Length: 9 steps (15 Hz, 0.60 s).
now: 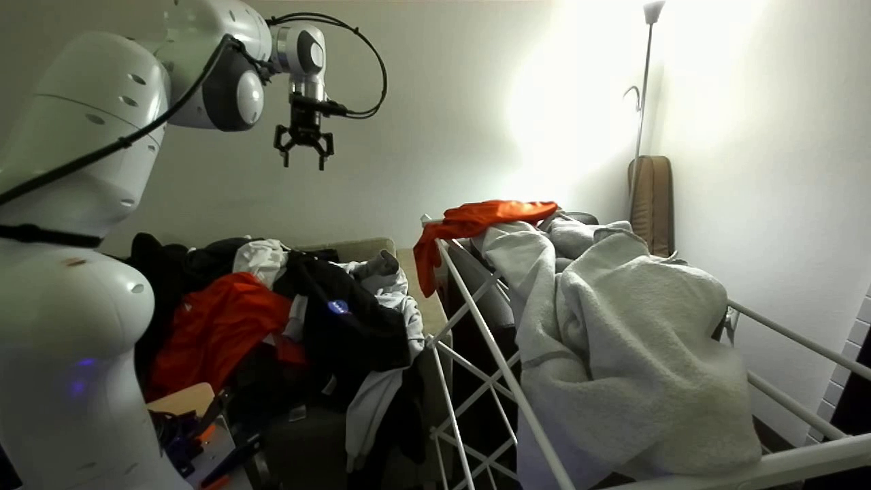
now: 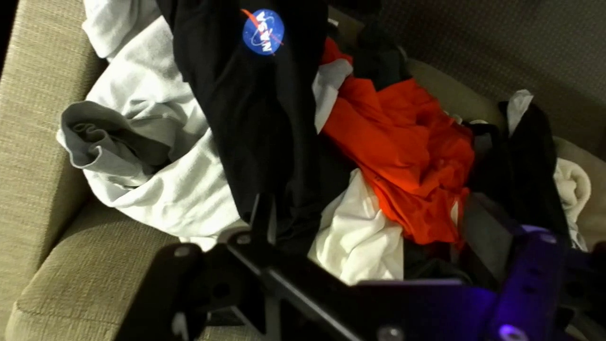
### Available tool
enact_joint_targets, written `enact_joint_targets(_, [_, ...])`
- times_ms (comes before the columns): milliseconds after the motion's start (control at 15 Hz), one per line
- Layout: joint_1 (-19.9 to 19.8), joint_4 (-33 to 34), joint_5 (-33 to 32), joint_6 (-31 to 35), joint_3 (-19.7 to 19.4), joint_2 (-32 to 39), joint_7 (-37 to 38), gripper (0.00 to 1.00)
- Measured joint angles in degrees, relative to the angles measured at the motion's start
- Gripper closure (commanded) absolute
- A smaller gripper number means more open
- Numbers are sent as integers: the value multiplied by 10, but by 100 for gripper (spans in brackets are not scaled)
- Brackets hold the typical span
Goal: Put the black shirt on the couch
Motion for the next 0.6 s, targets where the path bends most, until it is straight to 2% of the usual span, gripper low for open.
enact_joint_targets(600, [-10, -175, 39, -1, 6, -89, 0, 0])
